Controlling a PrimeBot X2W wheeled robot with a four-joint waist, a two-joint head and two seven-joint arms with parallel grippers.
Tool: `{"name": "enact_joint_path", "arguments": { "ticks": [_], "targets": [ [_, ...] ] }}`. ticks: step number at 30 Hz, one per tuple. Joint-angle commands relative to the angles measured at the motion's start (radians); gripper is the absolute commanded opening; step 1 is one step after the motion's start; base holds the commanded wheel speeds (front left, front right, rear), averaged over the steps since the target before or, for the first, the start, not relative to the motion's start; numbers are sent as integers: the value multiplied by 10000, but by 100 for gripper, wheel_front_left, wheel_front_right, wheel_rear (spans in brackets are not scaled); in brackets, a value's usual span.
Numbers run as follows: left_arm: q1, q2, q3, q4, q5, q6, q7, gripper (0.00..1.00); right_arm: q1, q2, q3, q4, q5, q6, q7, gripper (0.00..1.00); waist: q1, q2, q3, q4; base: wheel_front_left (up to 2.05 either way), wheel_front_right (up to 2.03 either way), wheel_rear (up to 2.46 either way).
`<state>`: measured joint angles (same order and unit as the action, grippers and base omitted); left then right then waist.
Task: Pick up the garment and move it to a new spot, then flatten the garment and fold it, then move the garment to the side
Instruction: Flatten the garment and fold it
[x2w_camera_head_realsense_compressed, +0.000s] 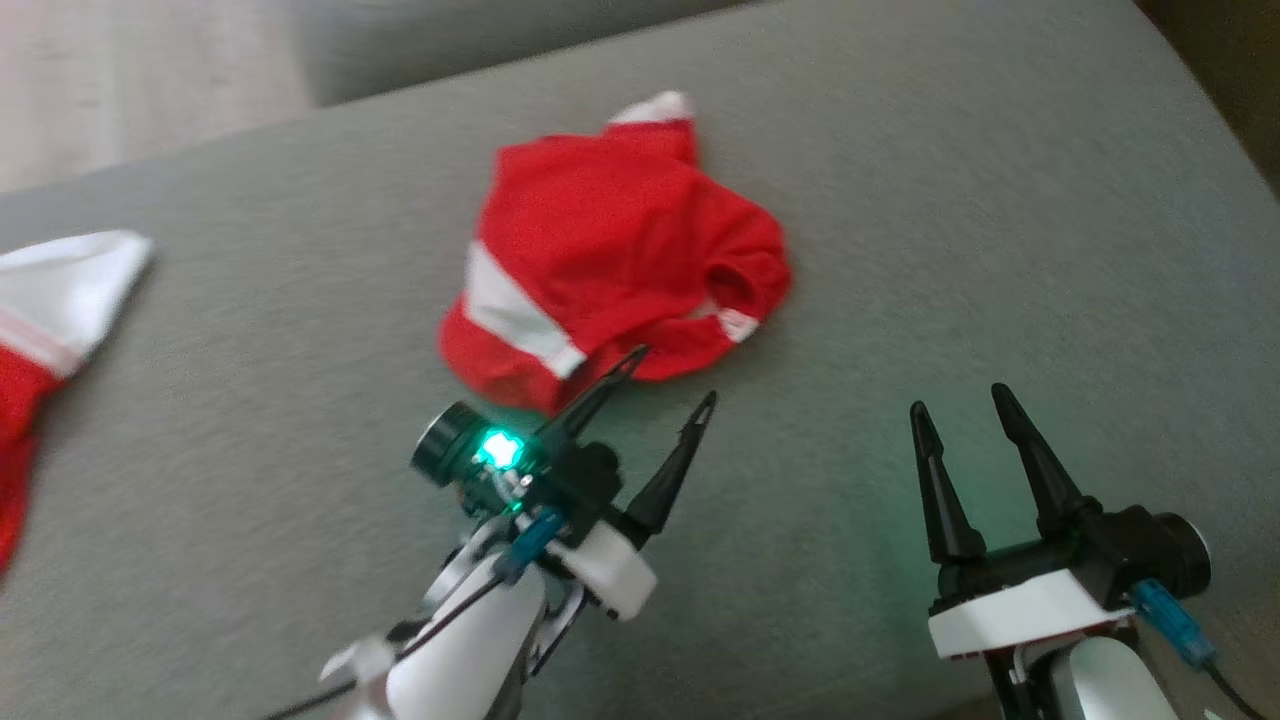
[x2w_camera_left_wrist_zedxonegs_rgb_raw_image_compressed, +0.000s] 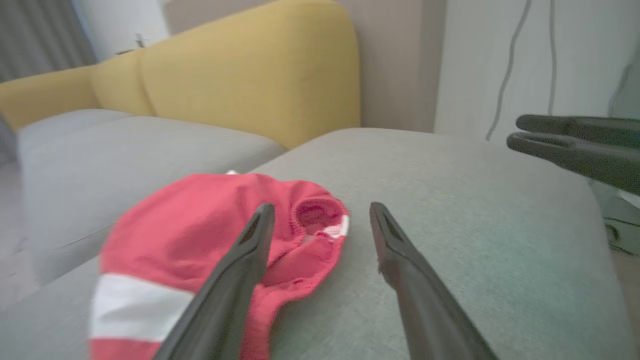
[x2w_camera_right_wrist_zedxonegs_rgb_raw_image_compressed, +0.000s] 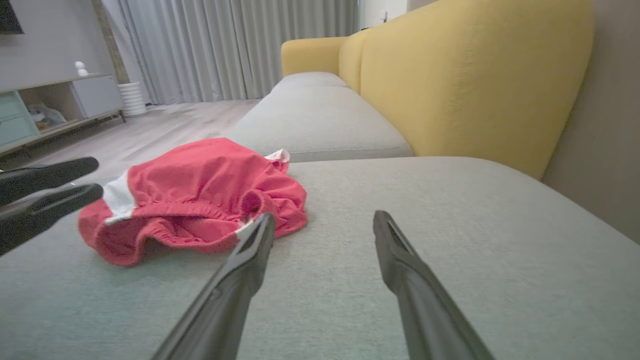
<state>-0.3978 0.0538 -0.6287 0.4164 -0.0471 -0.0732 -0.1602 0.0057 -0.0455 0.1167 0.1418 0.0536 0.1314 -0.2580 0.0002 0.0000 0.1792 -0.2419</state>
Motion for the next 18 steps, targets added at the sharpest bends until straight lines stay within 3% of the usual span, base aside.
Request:
{"name": "enact_joint_path", "arguments": {
  "ticks": [1,9,18],
  "targets": [
    [-534,-35,98,-115,-62,-67,83,100,-350,-47,209,-357,99,-7,-38,100,-2,0,667,-854,0,0,0],
    [-1655,-35,-452,1414,-530,258,688,100,-395,-47,765,-295,209,-7,-38,100,-2,0,960,-2110,0,0,0],
    [-2273,-35,-515,2431,-666,1089,753,100,-376,-47,873,-313,320,-7,-38,100,-2,0,1149,-2469,0,0,0]
  ]
}}
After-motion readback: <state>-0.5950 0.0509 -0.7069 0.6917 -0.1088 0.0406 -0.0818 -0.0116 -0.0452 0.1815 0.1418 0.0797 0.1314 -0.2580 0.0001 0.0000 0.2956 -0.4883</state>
